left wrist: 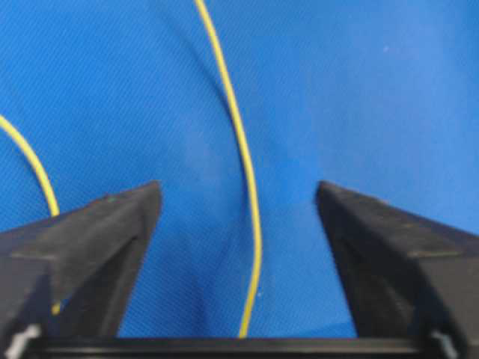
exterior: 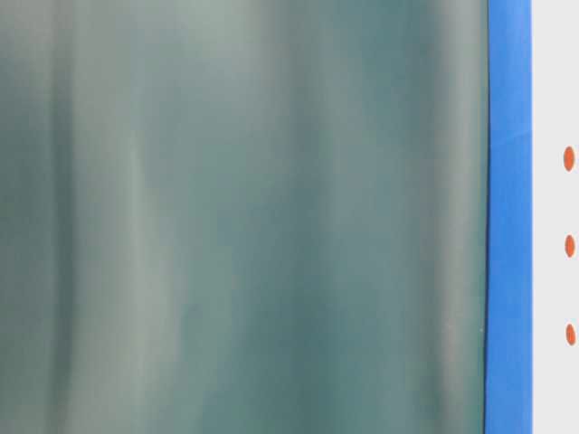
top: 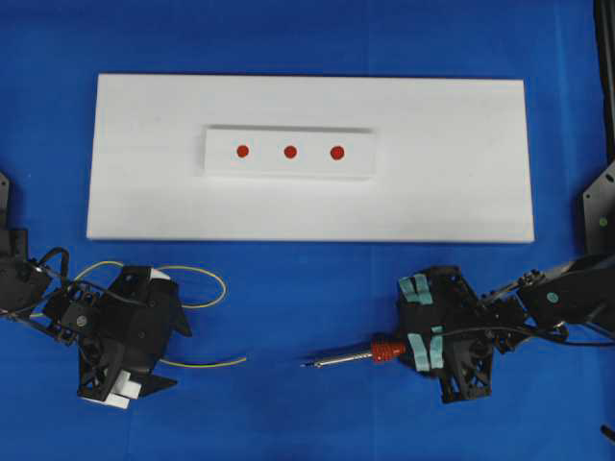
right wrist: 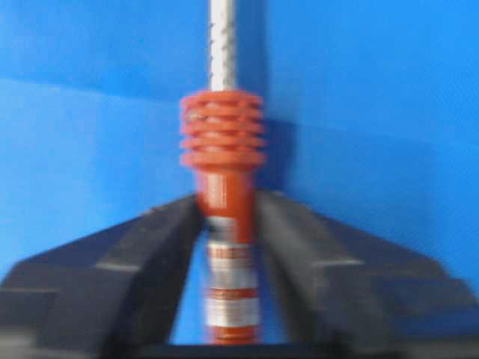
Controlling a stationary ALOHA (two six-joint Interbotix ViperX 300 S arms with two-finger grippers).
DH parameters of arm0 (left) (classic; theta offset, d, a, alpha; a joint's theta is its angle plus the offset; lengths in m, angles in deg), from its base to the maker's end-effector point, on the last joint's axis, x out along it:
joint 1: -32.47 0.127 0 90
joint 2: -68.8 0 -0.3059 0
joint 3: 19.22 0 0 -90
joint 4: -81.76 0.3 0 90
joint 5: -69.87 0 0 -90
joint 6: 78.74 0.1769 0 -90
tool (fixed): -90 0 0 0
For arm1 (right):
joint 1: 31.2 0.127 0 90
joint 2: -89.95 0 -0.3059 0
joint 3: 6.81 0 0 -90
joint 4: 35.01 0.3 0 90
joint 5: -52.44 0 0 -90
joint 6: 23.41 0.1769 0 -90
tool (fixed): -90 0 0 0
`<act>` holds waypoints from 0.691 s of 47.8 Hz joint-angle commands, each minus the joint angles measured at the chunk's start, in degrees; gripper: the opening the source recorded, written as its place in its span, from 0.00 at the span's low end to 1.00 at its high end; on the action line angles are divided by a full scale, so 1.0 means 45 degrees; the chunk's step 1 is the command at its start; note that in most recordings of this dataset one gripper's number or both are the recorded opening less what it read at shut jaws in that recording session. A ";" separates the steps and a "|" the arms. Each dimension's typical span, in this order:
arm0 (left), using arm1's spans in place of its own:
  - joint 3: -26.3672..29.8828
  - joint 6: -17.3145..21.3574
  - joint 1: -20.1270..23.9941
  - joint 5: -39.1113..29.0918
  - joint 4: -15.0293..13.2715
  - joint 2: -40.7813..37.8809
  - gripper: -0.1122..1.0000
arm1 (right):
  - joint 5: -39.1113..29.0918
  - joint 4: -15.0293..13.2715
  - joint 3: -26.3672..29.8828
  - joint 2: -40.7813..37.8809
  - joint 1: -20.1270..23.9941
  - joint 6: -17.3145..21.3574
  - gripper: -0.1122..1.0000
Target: Touch the tip of the soldering iron to the tip of the solder at the mark.
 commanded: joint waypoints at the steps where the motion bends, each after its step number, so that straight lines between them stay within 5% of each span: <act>1: 0.0312 0.0059 0.0000 -0.0410 0.0020 0.0508 0.86 | -0.0215 0.0020 0.0313 0.0410 0.0039 -0.0059 0.52; 9: 0.0645 0.0098 0.0293 -0.2207 0.0039 0.1895 0.79 | -0.1602 -0.0176 0.0527 0.1758 -0.0020 -0.0215 0.89; 18: 0.0684 0.0547 0.1172 -0.3672 0.0098 0.4121 0.78 | -0.3984 -0.1367 0.0977 0.4336 -0.0273 -0.0215 0.79; 33: 0.0137 0.3555 0.3516 -0.3906 0.0078 0.8242 0.77 | -0.6348 -0.3574 0.0664 0.8809 -0.2012 -0.0156 0.80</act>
